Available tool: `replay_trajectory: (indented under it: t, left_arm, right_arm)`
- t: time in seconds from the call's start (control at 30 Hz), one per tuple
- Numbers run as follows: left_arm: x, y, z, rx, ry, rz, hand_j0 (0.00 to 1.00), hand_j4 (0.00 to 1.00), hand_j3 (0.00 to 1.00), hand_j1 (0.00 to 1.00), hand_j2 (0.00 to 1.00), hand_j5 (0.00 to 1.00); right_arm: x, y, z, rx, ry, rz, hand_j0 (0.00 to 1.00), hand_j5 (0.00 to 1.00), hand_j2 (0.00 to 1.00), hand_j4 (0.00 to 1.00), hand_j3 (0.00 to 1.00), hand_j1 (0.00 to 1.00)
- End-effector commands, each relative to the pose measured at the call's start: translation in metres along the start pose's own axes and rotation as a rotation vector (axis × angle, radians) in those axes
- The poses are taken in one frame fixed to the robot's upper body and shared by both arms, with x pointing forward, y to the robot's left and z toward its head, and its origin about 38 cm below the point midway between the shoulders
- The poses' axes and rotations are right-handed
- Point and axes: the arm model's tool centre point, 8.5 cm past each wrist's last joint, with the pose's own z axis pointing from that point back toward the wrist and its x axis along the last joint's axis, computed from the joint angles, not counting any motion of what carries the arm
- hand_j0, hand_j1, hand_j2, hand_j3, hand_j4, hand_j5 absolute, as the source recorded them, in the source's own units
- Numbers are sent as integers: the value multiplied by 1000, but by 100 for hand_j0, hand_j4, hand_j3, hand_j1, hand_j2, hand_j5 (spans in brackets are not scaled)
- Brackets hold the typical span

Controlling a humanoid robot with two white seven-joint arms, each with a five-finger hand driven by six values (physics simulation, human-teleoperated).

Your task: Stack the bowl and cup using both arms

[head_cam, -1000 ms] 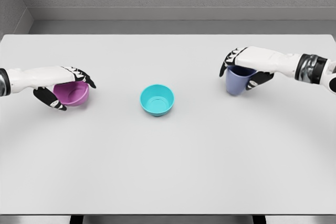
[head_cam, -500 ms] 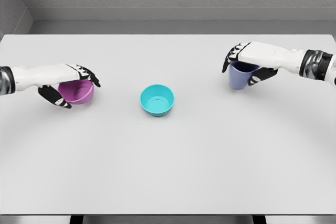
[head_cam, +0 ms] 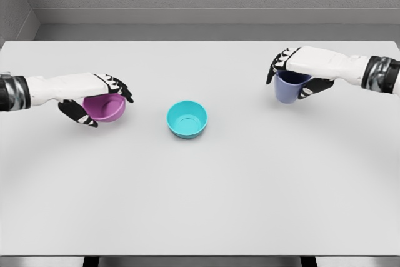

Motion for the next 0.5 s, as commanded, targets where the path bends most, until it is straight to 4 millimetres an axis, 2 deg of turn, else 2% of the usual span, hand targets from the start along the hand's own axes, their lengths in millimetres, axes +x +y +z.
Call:
replay_trajectory:
  t: [0.0, 0.1, 0.23, 0.47]
  left_arm:
    - [5, 2, -3, 5, -14, -3, 79, 79, 79, 79, 79, 79]
    - [11, 8, -13, 17, -33, -21, 79, 79, 79, 79, 79, 79]
    - [13, 11, -13, 19, -36, -34, 79, 79, 79, 79, 79, 79]
    - [23, 17, -28, 31, -67, -54, 78, 78, 78, 78, 78, 78]
  right_arm:
    - [2, -4, 3, -8, -3, 2, 59, 59, 59, 59, 59, 59]
    - [4, -11, 3, -18, -11, 15, 59, 59, 59, 59, 59, 59]
    - [4, -12, 3, -21, -9, 16, 59, 59, 59, 59, 59, 59]
    - [3, -17, 6, -27, -7, 25, 59, 59, 59, 59, 59, 59]
